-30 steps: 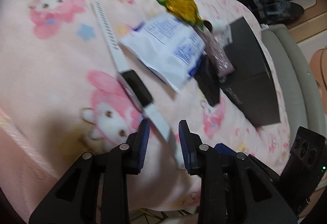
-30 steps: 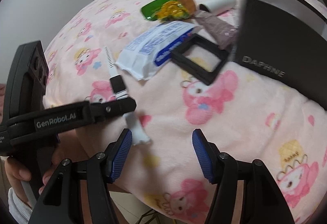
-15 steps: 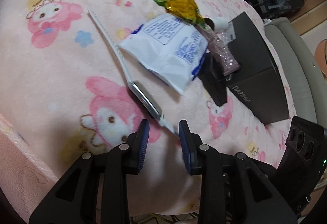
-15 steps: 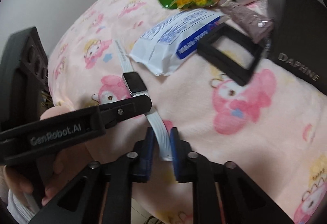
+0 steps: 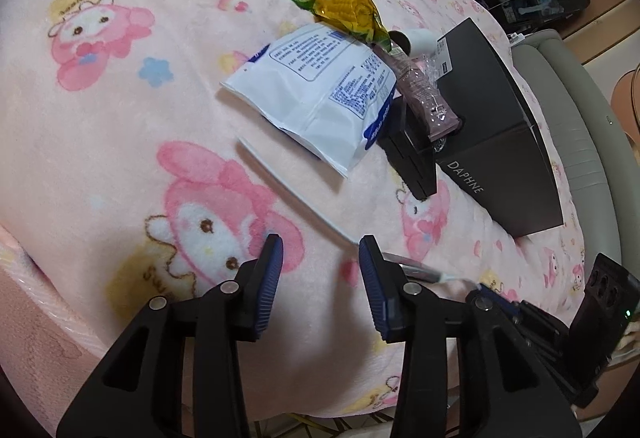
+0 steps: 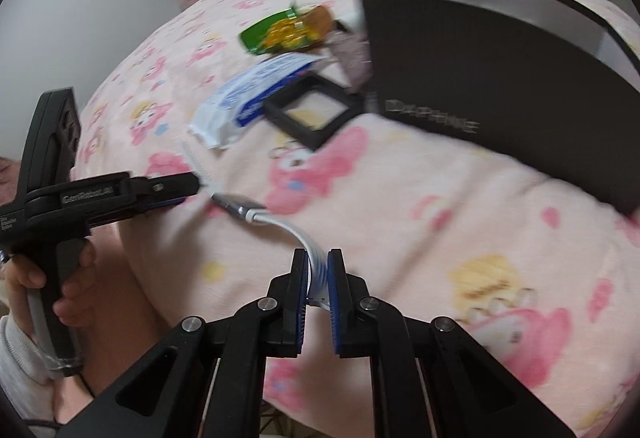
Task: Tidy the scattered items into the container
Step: 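Close the right gripper on the watch strap and lift the watch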
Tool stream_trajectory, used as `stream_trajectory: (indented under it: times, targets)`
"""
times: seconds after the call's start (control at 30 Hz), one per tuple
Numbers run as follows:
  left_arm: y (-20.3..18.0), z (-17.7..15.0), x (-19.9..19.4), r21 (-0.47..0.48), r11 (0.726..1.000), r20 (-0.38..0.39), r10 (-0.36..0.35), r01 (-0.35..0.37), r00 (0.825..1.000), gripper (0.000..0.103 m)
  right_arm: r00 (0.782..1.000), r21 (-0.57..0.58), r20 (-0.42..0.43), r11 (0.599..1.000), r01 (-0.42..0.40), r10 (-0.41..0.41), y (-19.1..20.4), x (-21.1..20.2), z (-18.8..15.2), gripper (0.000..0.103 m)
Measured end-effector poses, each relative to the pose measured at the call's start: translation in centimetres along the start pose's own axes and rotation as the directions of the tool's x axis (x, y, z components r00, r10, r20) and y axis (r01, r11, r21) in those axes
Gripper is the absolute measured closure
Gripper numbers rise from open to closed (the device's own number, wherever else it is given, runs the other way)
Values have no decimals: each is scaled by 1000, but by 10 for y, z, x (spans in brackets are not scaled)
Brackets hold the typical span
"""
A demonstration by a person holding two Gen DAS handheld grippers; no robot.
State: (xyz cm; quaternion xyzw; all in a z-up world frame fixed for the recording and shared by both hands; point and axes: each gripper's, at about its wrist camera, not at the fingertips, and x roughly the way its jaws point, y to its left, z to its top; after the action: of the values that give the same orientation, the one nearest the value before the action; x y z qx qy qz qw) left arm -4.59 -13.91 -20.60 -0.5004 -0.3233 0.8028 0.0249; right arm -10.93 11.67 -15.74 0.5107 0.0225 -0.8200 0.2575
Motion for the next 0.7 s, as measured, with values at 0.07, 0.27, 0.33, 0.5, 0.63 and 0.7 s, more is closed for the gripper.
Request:
stream_trajectory:
  times: [0.07, 0.27, 0.33, 0.5, 0.63, 0.7]
  targets:
    - [-1, -1, 2, -11, 999, -17, -39, 39, 999, 63, 1000, 17, 4, 999, 30, -30, -11, -5, 1, 95]
    - [-7, -2, 7, -36, 993, -47, -112, 110, 993, 63, 995, 102, 89, 994, -43, 34, -36, -31, 6, 90]
    - [-11, -3, 12, -33, 995, -52, -96, 94, 994, 63, 994, 122, 100, 992, -44, 32, -38, -34, 8, 89]
    - [-18, -5, 23, -56, 997, -38, -55, 53, 998, 63, 993, 105, 7, 987, -118, 118, -20, -14, 0, 89]
    - [-16, -4, 24, -57, 997, -31, -50, 48, 998, 61, 977, 134, -124, 978, -158, 174, -7, 16, -13, 89]
    - [-15, -3, 25, -56, 997, -28, -48, 46, 998, 61, 972, 150, -142, 974, -168, 190, -4, 23, -16, 89]
